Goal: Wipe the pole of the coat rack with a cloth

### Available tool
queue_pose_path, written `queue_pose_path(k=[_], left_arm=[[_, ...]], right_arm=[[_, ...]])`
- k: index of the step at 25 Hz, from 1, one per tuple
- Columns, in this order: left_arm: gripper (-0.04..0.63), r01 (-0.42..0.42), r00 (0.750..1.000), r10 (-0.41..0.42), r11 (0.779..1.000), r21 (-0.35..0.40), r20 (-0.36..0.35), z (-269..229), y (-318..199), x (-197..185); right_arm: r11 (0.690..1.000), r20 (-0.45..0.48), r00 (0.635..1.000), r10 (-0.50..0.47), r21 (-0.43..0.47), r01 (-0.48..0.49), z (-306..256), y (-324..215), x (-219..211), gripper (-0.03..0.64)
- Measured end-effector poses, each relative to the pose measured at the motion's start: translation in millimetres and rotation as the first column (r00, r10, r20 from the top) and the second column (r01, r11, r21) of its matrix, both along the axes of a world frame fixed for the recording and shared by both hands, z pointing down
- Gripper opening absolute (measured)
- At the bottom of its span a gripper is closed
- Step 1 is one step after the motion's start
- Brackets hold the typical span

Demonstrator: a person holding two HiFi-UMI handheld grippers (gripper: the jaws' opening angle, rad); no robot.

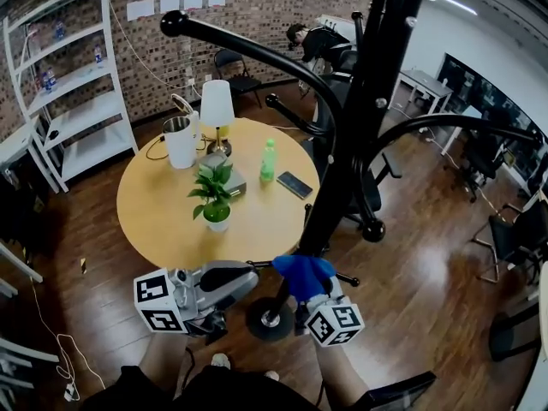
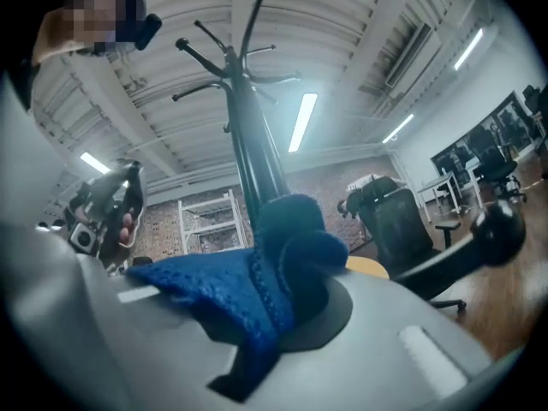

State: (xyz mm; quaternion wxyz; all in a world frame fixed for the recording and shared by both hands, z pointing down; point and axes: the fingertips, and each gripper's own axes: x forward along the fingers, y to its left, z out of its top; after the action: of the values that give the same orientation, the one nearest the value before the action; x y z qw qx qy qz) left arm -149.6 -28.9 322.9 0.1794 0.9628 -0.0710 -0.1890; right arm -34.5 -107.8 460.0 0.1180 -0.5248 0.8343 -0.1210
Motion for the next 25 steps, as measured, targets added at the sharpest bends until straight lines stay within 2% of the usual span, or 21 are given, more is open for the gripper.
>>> queue_pose_path(k=[5, 9, 12, 16, 20, 23, 25], left_arm=[[0.000, 0.054, 0.999, -0.054, 0.998, -0.042, 0.008, 15.3, 3.4, -3.0], [0.000, 0.100, 0.994, -0.097, 0.992, -0.074, 0.044, 26.2, 2.2, -6.6], [0.000, 0.105, 0.993, -0.100, 0.992, -0.072, 0.069, 25.6, 2.3, -4.1], [0.000, 0.056, 0.996, -0.053, 0.998, -0.042, 0.074, 15.8, 0.9, 2.8], [0.000, -0.008, 0.998, 0.009, 1.000, -0.026, 0.065, 11.1, -22.0, 1.8], [0.000, -0.110, 0.993, 0.110, 0.994, -0.024, 0.040, 13.5, -45.4, 3.5], [0.000, -0.216, 0.976, 0.216, 0.976, -0.017, 0.025, 14.3, -58.3, 3.5]], right_arm=[[0.999, -0.020, 0.999, -0.029, -0.045, 0.028, 19.2, 0.4, -5.6, 0.023], [0.996, 0.038, 0.998, -0.043, -0.075, 0.046, 25.2, -0.9, -3.5, 0.023], [0.996, 0.075, 0.997, -0.036, -0.074, 0.042, 23.8, 3.3, 0.6, 0.023], [1.000, 0.088, 0.996, 0.004, -0.021, -0.002, 3.6, 23.6, 7.6, 0.023], [0.996, 0.001, 0.997, 0.076, 0.037, -0.076, -21.4, 31.9, 9.8, 0.023], [0.988, 0.001, 0.989, 0.151, 0.038, -0.151, -28.0, 25.7, 3.3, 0.023], [0.973, -0.008, 0.974, 0.228, 0.035, -0.228, -28.7, 19.5, -6.1, 0.023]])
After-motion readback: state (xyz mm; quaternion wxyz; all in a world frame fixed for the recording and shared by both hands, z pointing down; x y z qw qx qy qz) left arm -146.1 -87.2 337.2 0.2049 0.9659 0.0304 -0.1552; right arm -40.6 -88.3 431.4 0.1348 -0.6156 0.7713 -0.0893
